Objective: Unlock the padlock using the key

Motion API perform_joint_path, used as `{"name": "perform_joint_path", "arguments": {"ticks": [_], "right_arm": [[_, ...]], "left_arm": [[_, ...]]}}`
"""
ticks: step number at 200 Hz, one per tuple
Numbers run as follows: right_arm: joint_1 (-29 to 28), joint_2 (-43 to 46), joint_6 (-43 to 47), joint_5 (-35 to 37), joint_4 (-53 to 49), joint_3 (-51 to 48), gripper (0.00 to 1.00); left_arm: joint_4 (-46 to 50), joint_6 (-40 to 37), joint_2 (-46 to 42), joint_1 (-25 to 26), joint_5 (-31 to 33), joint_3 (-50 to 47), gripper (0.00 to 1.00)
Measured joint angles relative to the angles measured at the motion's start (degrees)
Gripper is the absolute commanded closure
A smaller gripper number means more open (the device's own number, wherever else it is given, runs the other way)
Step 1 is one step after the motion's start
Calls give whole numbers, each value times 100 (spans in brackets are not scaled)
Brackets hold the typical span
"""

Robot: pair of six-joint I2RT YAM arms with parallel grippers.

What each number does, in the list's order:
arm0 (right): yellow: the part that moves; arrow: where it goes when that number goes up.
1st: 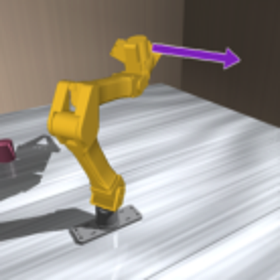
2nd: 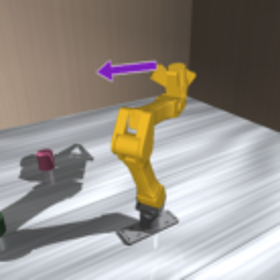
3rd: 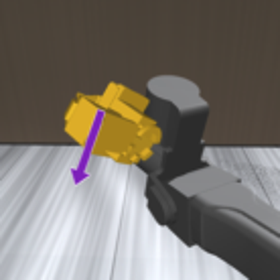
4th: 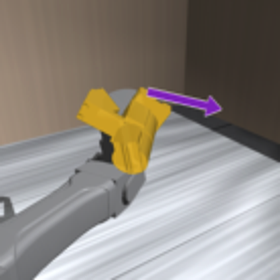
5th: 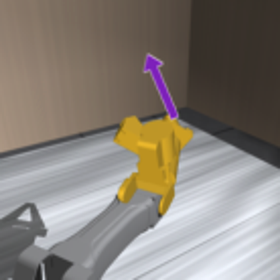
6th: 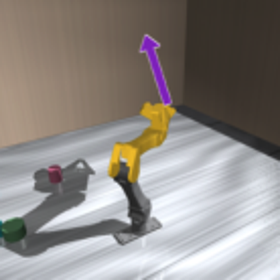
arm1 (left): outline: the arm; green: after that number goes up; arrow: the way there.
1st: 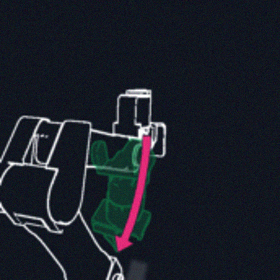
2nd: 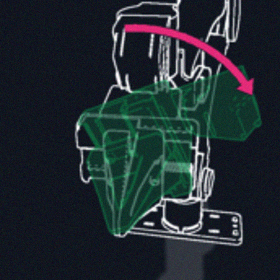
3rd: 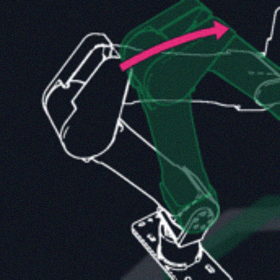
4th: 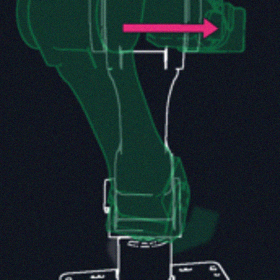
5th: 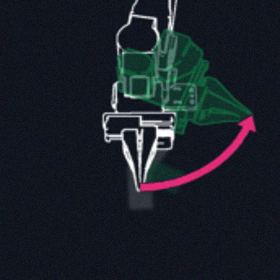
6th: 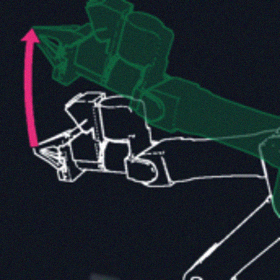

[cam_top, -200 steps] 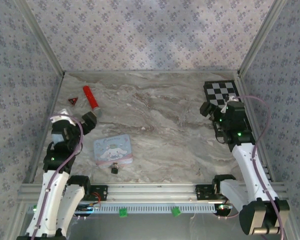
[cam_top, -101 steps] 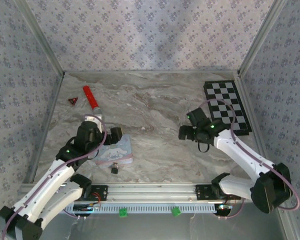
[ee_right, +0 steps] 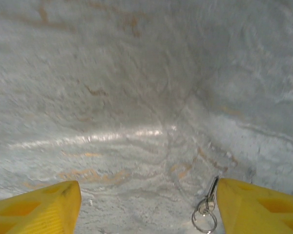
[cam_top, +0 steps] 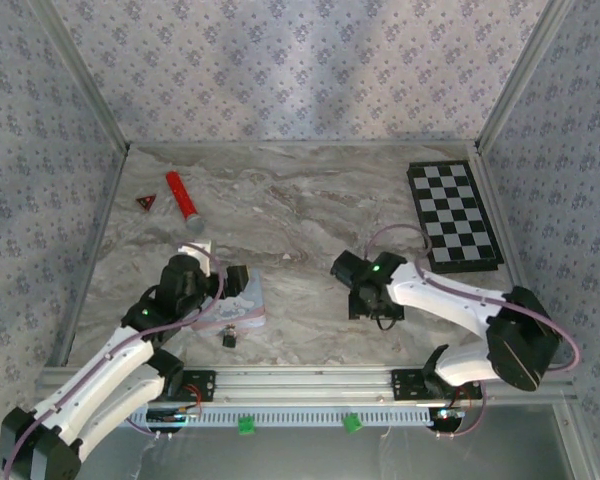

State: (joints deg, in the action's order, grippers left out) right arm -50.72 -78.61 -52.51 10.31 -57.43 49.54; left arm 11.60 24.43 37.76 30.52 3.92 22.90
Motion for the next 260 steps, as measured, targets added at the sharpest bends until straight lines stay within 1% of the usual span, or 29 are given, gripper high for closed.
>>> {"name": "perform_joint_path", "arguments": {"ticks": [19, 60, 98, 180, 260], "right_arm": [[-238, -249, -267, -44, -114, -37, 39], [-275, -295, -579, -282, -136, -461, 45], [-306, -295, -765, -389, -155, -752, 47], [-382, -334, -1038, -448, -175, -922, 53], [-520, -369, -1593, -503, -188, -1003, 50]], "left_arm": [[-85, 0, -245, -2, 46, -94, 0], [-162, 2, -433, -2, 107, -138, 0], [-192, 2, -369, 0, 105, -144, 0], [-256, 4, -234, 0, 107, -175, 0], [-269, 4, -236, -2, 107, -175, 0]]}}
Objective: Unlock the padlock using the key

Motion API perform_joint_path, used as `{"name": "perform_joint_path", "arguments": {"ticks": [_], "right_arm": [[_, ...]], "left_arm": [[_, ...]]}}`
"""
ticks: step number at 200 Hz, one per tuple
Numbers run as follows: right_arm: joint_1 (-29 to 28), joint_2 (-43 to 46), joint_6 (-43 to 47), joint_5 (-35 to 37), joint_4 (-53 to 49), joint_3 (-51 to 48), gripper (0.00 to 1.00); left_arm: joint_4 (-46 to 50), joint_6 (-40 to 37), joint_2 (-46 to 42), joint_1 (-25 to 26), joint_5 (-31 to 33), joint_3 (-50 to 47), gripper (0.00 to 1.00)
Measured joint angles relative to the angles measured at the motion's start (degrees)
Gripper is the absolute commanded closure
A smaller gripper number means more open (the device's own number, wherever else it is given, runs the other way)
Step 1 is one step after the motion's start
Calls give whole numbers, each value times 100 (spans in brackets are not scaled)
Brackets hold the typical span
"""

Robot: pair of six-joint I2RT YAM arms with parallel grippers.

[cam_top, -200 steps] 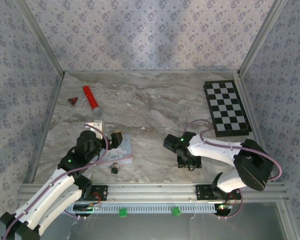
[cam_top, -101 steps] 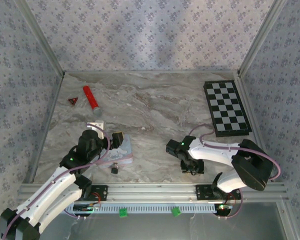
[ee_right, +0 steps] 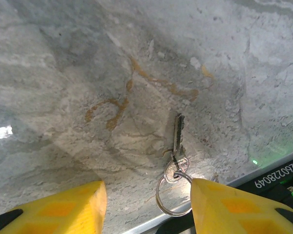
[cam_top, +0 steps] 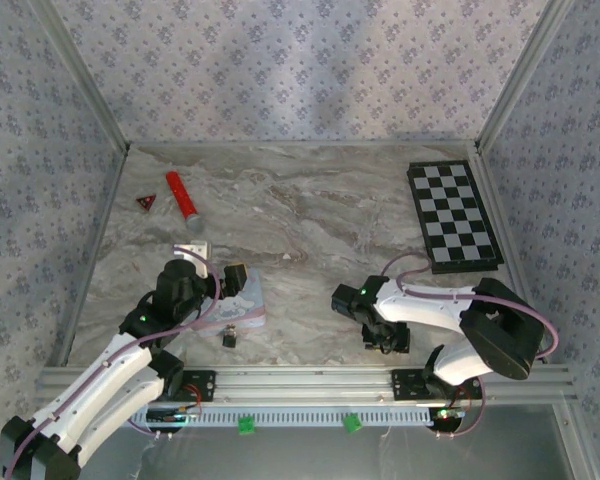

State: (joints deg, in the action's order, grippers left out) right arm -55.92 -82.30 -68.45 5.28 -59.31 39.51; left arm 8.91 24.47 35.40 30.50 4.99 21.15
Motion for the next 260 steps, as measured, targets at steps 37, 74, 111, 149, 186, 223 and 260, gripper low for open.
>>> {"name": "perform_joint_path", "arguments": {"ticks": [37, 74, 111, 149, 186, 223, 260], "right_arm": [[-7, 0, -177, -33, 28, -22, 51], [-66, 2, -424, -37, 90, -37, 57], [-125, 74, -767, 2, 83, -57, 57], [-140, 391, -1123, 203, -264, -103, 57], [-140, 601, -1373, 245, -330, -258, 60], [-138, 610, -1484, 229, -275, -378, 63], [-133, 553, -1523, 205, -151, -402, 63]], "left_arm": [[0, 0, -4, 0, 0, 0, 0], [0, 0, -11, 2, 0, 0, 0], [0, 2, -11, 2, 0, 0, 0], [0, 0, -11, 0, 0, 0, 0], [0, 2, -11, 0, 0, 0, 0], [-2, 2, -11, 2, -2, 0, 0], [-2, 2, -11, 2, -2, 0, 0]]}}
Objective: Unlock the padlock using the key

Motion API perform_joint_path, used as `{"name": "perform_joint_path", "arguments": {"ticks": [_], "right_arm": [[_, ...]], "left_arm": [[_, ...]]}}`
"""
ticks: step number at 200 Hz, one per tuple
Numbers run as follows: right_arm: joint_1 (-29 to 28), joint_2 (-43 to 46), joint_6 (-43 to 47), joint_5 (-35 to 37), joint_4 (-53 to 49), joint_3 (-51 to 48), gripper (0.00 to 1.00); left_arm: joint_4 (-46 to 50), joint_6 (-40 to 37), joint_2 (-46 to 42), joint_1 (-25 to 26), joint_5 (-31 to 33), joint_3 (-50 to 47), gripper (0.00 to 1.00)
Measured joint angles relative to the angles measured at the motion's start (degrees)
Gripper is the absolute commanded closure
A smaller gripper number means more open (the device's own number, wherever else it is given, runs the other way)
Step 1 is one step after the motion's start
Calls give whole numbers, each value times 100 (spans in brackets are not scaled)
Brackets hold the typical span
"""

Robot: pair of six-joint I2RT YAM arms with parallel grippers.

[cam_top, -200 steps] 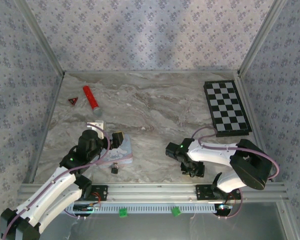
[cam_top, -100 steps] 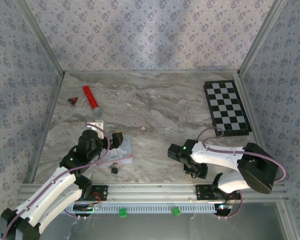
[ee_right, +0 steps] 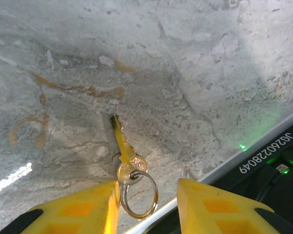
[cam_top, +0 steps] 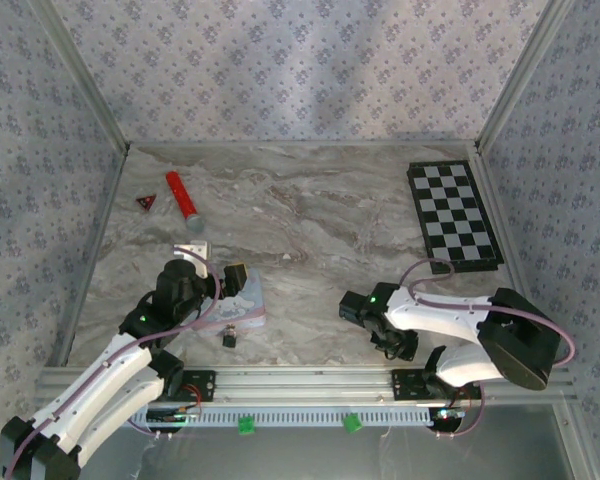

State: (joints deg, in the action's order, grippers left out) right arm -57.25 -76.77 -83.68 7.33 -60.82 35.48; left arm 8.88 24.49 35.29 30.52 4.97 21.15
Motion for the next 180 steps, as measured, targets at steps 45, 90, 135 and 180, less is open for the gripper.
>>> {"name": "perform_joint_path", "arguments": {"ticks": [45, 90, 135, 180], "right_arm": [[28, -15, -61, -17, 203, -96, 67], [28, 63, -122, 2, 398, -162, 80], [26, 101, -142, 199, 391, -157, 89], [-7, 138, -76, 476, 328, -81, 100]], "left_arm": [[-7, 0, -4, -2, 0, 0, 0], [-11, -2, -4, -2, 0, 0, 0], [-11, -2, -4, -2, 2, 0, 0], [-11, -2, -2, -2, 2, 0, 0]]}}
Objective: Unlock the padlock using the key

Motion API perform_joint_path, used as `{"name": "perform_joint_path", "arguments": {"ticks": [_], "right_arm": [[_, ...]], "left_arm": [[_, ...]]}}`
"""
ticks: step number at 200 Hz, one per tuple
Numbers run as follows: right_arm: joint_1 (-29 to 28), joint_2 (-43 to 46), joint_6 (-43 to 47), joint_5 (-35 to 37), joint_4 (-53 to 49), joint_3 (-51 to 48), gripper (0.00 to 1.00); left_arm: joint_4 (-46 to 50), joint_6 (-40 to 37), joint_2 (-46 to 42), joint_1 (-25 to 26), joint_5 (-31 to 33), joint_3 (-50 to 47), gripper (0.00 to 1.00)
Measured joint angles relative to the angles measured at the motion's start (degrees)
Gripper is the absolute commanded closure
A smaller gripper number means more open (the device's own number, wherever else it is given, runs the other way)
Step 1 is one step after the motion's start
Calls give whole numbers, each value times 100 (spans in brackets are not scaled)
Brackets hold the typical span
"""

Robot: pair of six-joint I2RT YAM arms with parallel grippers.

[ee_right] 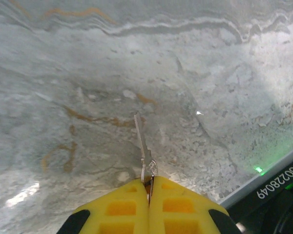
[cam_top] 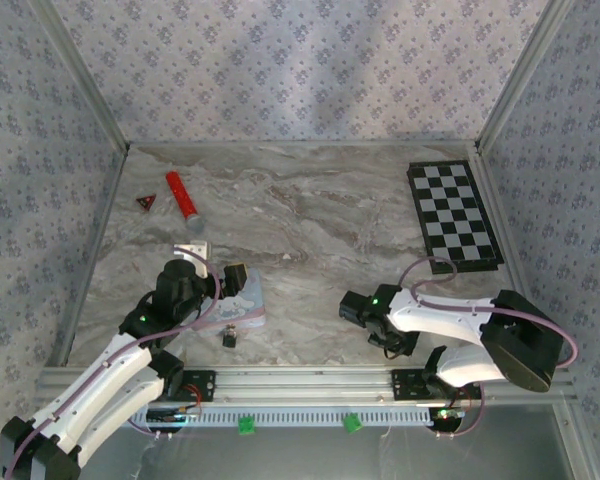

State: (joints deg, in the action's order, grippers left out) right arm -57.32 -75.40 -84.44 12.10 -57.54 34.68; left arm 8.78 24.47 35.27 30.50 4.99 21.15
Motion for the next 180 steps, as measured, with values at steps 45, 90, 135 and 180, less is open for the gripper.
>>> {"name": "perform_joint_path", "arguments": {"ticks": [45, 90, 135, 180], "right_arm": [[-9, 833, 492, 262, 317, 249, 100], [33, 1869, 2048, 317, 2015, 203, 100], [96, 2308, 4148, 52, 5171, -542, 100], [339, 1987, 5967, -820, 7772, -1274, 100]], "left_arm": [[-44, -2, 122, 0, -2, 0, 0], [-227, 17, 398, 2, -94, 0, 0], [-442, 330, 767, 0, -769, 254, 0], [-667, 566, 1154, 2, -1755, 1025, 8]]}}
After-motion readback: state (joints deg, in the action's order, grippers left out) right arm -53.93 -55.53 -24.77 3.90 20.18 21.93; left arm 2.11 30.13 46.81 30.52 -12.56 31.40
